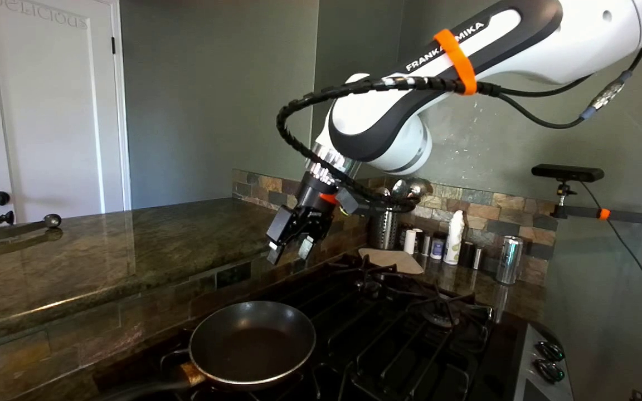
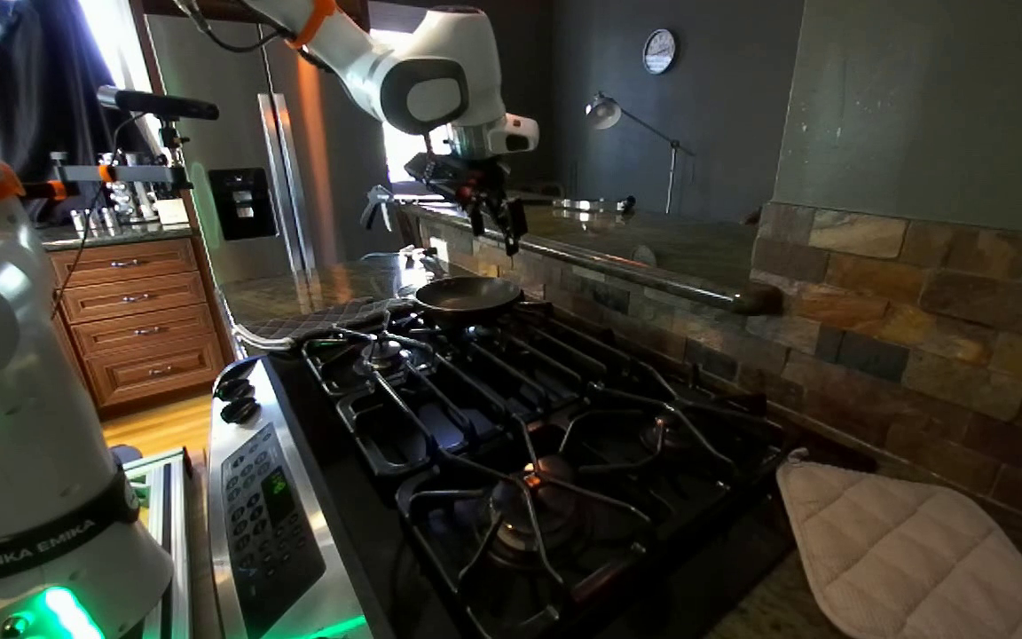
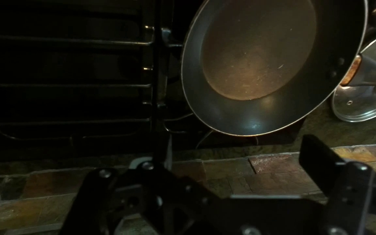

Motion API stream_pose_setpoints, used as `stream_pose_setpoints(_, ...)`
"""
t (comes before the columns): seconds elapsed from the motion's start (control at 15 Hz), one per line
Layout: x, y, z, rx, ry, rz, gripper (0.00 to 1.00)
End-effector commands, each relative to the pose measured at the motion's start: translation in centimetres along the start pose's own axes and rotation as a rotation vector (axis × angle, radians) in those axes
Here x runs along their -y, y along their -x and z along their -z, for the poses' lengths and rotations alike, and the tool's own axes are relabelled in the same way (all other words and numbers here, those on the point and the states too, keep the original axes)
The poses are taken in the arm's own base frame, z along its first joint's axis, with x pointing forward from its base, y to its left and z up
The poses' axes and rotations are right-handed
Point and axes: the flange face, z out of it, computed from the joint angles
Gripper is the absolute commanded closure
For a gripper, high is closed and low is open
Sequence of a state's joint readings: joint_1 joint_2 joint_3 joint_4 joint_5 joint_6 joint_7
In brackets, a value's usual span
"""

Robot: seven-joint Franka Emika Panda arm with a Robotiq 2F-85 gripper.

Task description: Move the pan on the stove

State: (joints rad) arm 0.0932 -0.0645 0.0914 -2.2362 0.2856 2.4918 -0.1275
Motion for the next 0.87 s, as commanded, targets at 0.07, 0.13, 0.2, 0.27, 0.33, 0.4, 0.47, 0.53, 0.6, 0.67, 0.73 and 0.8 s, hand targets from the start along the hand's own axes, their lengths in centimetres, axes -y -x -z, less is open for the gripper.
stream_pose_setpoints(0.07, 2.1, 1.6, 2.6, 0.054, 0.007, -0.041, 0.00)
stream_pose_setpoints(0.13, 2.5, 1.7, 3.1, 0.063, 0.005, -0.041, 0.00)
stream_pose_setpoints(0.2, 2.8, 1.8, 3.4, 0.070, 0.009, -0.043, 0.00)
stream_pose_setpoints(0.27, 3.2, 1.9, 3.8, 0.075, 0.012, -0.040, 0.00)
stream_pose_setpoints(0.33, 3.4, 2.0, 4.0, 0.081, 0.019, -0.036, 0.00)
stream_pose_setpoints(0.4, 3.7, 2.1, 4.3, 0.085, 0.032, -0.028, 0.00)
stream_pose_setpoints(0.47, 3.9, 2.2, 4.5, 0.092, 0.041, -0.018, 0.00)
stream_pose_setpoints(0.53, 3.3, 1.4, 4.0, 0.072, 0.012, -0.017, 0.00)
stream_pose_setpoints(0.6, 3.5, 1.5, 4.2, 0.075, 0.018, -0.012, 0.00)
stream_pose_setpoints(0.67, 3.6, 1.6, 4.3, 0.074, 0.021, -0.011, 0.00)
stream_pose_setpoints(0.73, 3.6, 1.6, 4.4, 0.074, 0.022, -0.010, 0.00)
stream_pose_setpoints(0.8, 3.6, 1.6, 4.4, 0.074, 0.023, -0.009, 0.00)
